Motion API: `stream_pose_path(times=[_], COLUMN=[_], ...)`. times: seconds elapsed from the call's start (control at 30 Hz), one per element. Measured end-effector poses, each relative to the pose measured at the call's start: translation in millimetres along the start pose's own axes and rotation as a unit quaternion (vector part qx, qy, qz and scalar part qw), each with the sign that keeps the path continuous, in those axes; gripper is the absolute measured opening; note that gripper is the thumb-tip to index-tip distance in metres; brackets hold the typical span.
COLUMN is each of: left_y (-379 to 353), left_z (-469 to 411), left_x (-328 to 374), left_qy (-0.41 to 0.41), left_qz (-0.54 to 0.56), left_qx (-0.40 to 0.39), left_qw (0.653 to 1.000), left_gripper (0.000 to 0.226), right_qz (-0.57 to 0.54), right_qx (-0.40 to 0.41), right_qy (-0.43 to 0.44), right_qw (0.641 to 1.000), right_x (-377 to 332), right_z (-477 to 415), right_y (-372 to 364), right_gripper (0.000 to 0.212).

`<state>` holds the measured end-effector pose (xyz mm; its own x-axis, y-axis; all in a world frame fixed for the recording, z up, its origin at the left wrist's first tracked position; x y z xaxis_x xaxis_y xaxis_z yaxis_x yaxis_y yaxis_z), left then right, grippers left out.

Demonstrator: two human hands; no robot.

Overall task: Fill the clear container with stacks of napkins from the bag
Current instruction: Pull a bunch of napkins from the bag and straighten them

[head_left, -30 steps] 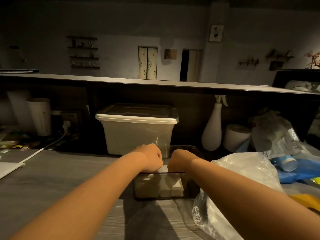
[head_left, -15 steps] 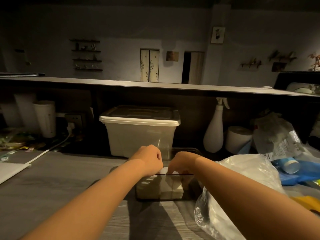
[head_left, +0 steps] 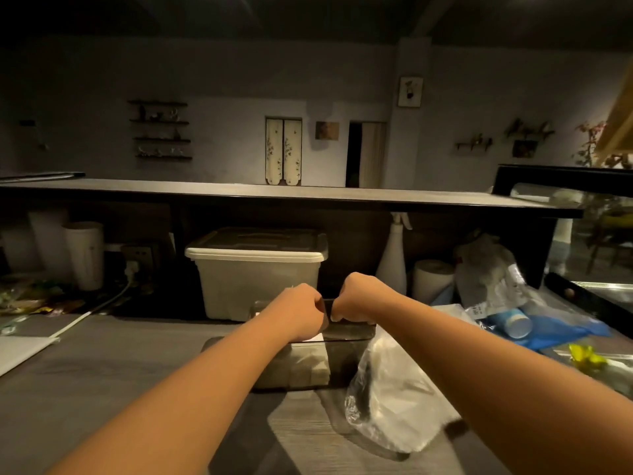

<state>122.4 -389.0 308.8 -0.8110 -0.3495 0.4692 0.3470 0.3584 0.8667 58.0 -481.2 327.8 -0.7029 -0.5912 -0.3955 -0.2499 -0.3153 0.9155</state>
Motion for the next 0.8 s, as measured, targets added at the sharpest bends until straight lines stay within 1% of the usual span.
stream_pose_path(times=[0.07, 0.17, 0.23, 0.33, 0.43, 0.5, 0.57, 0.67, 0.73, 0.8], left_y=[-1, -5, -11, -27, -64, -88, -105, -120, -130, -135], left_z=[2, 4, 7, 15, 22, 21, 18, 10, 9, 9], left_x=[13, 31, 45, 62, 68, 72, 76, 75, 76, 78], left_qy=[-0.001, -0.006, -0.016, -0.031, -0.027, -0.039, -0.045, -0.047, -0.076, -0.12], left_qz=[-0.001, 0.01, 0.026, 0.049, 0.094, 0.12, 0.128, 0.102, 0.083, 0.028], left_qx=[0.002, 0.008, 0.008, 0.002, -0.017, -0.019, -0.012, 0.021, 0.039, 0.056], left_qw=[1.0, 1.0, 0.999, 0.998, 0.995, 0.992, 0.991, 0.993, 0.993, 0.991], left_gripper=[0.015, 0.008, 0.009, 0.005, 0.007, 0.013, 0.027, 0.039, 0.042, 0.041], right_qz=[-0.005, -0.015, -0.018, -0.025, 0.007, 0.037, 0.036, 0.019, 0.007, -0.01], right_qx=[0.017, 0.065, 0.063, 0.036, 0.066, 0.1, 0.118, 0.152, 0.194, 0.231], right_qy=[0.015, 0.026, 0.015, -0.006, -0.01, -0.003, 0.003, 0.017, 0.05, 0.085], right_qw=[1.0, 0.997, 0.998, 0.999, 0.998, 0.994, 0.992, 0.988, 0.98, 0.969], right_x=[4, 13, 25, 51, 89, 109, 122, 135, 142, 149], right_z=[11, 23, 31, 45, 58, 61, 56, 44, 39, 34], right_y=[11, 28, 33, 29, 20, 11, 0, -7, -5, -6], right_gripper=[0.013, 0.015, 0.014, 0.019, 0.017, 0.019, 0.019, 0.016, 0.009, 0.017])
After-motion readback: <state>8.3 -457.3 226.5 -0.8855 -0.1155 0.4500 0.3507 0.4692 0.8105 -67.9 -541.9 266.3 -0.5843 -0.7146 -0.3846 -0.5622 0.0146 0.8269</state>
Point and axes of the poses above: each hand's wrist, its own z-axis away from the middle knuckle, its own y-axis out of the back of the hand, x = y × z, the point moved 8 cm from there along -z, towards the middle knuckle, and after that the axes turned 12 degrees about -y, right-handed, at the moved point
